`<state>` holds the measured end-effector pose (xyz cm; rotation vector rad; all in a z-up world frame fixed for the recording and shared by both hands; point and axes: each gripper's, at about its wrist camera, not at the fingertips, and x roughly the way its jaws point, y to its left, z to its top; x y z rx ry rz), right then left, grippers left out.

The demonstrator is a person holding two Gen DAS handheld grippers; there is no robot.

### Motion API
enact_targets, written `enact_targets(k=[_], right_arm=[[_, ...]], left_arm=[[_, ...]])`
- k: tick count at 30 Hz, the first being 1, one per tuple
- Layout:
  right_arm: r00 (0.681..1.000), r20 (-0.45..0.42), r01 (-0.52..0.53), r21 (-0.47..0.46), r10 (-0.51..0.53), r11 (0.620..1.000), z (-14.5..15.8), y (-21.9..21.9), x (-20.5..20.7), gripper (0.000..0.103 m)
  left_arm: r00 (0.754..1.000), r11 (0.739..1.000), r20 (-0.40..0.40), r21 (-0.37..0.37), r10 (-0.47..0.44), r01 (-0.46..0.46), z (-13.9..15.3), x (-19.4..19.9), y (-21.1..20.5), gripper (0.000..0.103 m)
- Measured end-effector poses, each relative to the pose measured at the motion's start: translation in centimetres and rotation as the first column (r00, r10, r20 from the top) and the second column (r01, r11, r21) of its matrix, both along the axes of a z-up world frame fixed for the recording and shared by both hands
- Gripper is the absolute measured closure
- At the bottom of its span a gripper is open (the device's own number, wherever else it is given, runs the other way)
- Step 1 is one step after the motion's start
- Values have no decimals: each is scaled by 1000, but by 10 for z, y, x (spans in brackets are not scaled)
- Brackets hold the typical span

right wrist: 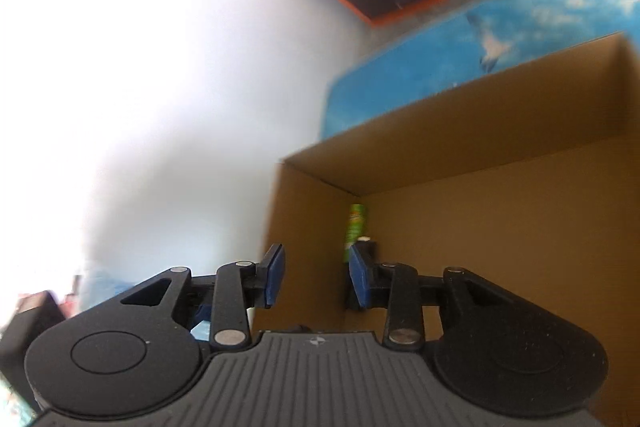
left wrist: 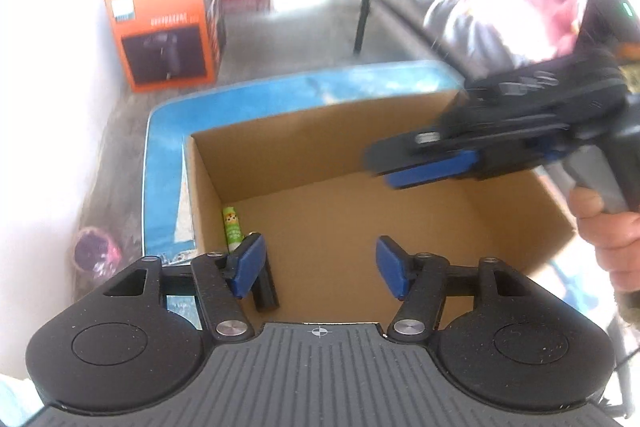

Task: Organize rigid objects
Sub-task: 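Move the right tool back to the pink cup, then grasp the remaining black tube in the pink cup with the right tool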

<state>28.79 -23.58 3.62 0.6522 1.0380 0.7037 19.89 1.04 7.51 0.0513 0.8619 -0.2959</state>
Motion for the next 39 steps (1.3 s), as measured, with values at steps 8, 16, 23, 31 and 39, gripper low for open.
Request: enact_targets(k=[8,16,23,31,39], right_arm=[[975,205,81,22,-84,996,5,-48,-138,47],[969,155,195,9,-194,981,-59,-38,-205,47],[974,175,157,-85,-141,984,-77,-6,-209,51],[976,191,127,-129,-101,983,-82,3,-209,59],[979,193,99,-183,-63,978,-86,17,-204,66]], left_arm=[[991,989,128,-145,36,-17,-11,-94,15,35],[997,990,76,-141,10,1,-61,-158,-15,35],[993,998,99,-21,-62,64,-89,-176,-47,50],[993,997,88,17,-74,72,-104,-165,-58,66],[996,997,51,38,-72,70,-116,-158,-62,69]])
